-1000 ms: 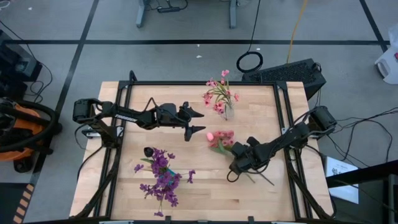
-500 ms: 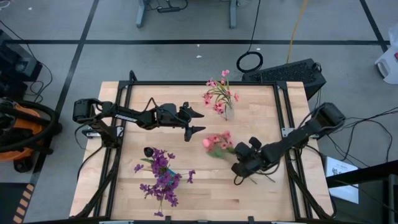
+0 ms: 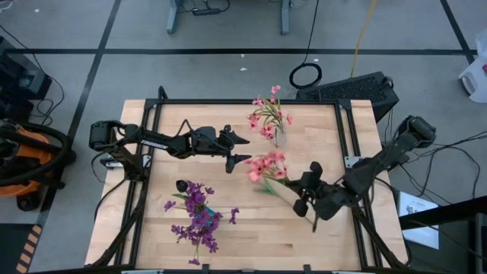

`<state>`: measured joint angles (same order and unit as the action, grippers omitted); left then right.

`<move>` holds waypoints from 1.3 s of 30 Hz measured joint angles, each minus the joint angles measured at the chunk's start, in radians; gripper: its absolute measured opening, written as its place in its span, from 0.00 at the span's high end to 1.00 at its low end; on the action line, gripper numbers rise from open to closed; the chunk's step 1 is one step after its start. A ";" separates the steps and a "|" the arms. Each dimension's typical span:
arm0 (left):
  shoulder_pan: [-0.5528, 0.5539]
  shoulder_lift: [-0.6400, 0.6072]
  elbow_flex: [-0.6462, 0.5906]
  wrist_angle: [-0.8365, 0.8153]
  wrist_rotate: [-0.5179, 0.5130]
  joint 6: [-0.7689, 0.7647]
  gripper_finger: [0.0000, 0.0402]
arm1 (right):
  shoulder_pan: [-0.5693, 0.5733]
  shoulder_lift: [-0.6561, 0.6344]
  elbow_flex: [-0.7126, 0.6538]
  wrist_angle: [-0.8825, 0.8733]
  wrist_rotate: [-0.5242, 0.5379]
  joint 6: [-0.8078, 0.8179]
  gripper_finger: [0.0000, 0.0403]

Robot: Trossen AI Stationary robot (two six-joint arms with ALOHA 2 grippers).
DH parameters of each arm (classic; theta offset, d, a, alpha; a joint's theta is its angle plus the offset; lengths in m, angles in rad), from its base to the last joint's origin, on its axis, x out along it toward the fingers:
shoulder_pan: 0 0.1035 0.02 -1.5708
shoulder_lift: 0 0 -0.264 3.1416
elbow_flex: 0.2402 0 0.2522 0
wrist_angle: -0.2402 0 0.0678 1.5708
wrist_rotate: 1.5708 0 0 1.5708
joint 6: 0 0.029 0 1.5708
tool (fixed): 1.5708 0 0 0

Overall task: Sort flowers into vase by color
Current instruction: Put the pink flower into the transparent vase

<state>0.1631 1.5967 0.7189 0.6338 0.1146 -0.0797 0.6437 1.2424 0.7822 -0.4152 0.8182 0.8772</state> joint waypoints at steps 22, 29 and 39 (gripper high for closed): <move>-0.114 0.000 0.000 0.153 0.024 0.022 0.26 | -0.168 0.006 -0.015 1.296 -0.247 -1.152 0.99; -0.148 0.000 0.000 0.315 0.023 0.097 0.26 | -0.245 0.243 -0.018 1.815 -0.439 -1.347 0.99; -0.151 0.000 0.000 0.268 0.047 0.121 0.26 | -0.325 0.386 -0.018 1.982 -0.454 -1.382 0.99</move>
<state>0.0124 1.5967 0.7185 0.9017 0.1617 0.0410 0.3183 1.6287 0.7647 1.5669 0.3641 -0.5048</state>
